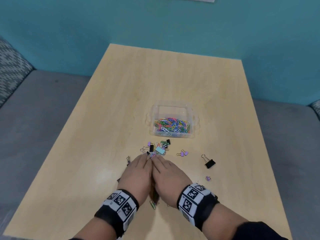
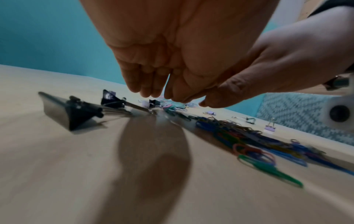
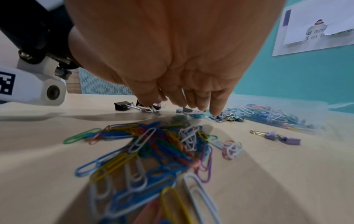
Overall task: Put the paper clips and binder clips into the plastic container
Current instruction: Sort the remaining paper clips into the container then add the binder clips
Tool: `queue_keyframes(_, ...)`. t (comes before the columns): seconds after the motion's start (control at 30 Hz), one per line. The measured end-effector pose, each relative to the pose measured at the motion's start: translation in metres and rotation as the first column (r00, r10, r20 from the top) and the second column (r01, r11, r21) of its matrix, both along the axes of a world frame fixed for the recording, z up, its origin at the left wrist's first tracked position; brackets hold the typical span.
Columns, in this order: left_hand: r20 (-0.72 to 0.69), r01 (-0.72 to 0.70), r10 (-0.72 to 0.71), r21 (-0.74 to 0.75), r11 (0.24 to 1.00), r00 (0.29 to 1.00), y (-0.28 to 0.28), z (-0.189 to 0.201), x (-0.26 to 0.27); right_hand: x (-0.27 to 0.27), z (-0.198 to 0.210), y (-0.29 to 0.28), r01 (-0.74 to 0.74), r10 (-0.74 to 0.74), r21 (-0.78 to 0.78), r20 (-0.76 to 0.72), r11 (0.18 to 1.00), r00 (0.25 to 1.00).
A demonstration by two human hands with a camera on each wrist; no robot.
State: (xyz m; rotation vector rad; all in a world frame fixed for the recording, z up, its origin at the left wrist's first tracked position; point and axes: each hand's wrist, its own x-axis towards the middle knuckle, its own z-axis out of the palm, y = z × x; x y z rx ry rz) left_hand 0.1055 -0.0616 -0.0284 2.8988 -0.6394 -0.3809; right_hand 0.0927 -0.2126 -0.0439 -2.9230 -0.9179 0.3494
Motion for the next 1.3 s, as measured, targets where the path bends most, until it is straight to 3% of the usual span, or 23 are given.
queue_keyframes(0.13, -0.049, -0.010, 0.013, 0.063, 0.998, 0.999, 0.012, -0.009, 0.006, 0.005, -0.003, 0.008, -0.001, 0.001, -0.050, 0.001, 0.999, 1.000)
queue_keyframes(0.37, -0.015, 0.044, -0.044, 0.044, 0.998, 0.999, 0.018, -0.005, 0.016, -0.026, -0.001, -0.013, -0.037, 0.036, -0.047, -0.016, 0.998, 0.999)
queue_keyframes(0.53, -0.033, 0.006, -0.003, 0.096, 0.995, 0.999, 0.020, -0.004, 0.021, -0.005, 0.005, -0.003, 0.025, -0.025, 0.033, 0.017, 0.999, 1.000)
queue_keyframes(0.67, -0.031, -0.014, 0.018, 0.107, 0.994, 0.999, 0.019, 0.004, 0.027, 0.014, 0.003, 0.012, 0.104, -0.104, 0.002, 0.001, 0.995, 0.995)
queue_keyframes(0.87, -0.038, 0.166, -0.162, 0.140, 0.976, 0.986, 0.009, -0.006, 0.046, 0.008, 0.003, 0.002, 0.125, -0.125, -0.015, -0.007, 0.992, 0.992)
queue_keyframes(1.13, 0.037, 0.098, -0.103, 0.101, 0.990, 0.994, 0.020, -0.003, 0.043, -0.005, 0.006, -0.030, 0.094, -0.095, -0.065, -0.004, 0.993, 0.996)
queue_keyframes(1.3, 0.078, 0.288, -0.299, 0.119, 0.950, 0.951, -0.015, 0.004, 0.036, 0.001, 0.003, -0.023, 0.074, -0.075, 0.011, 0.018, 0.997, 0.997)
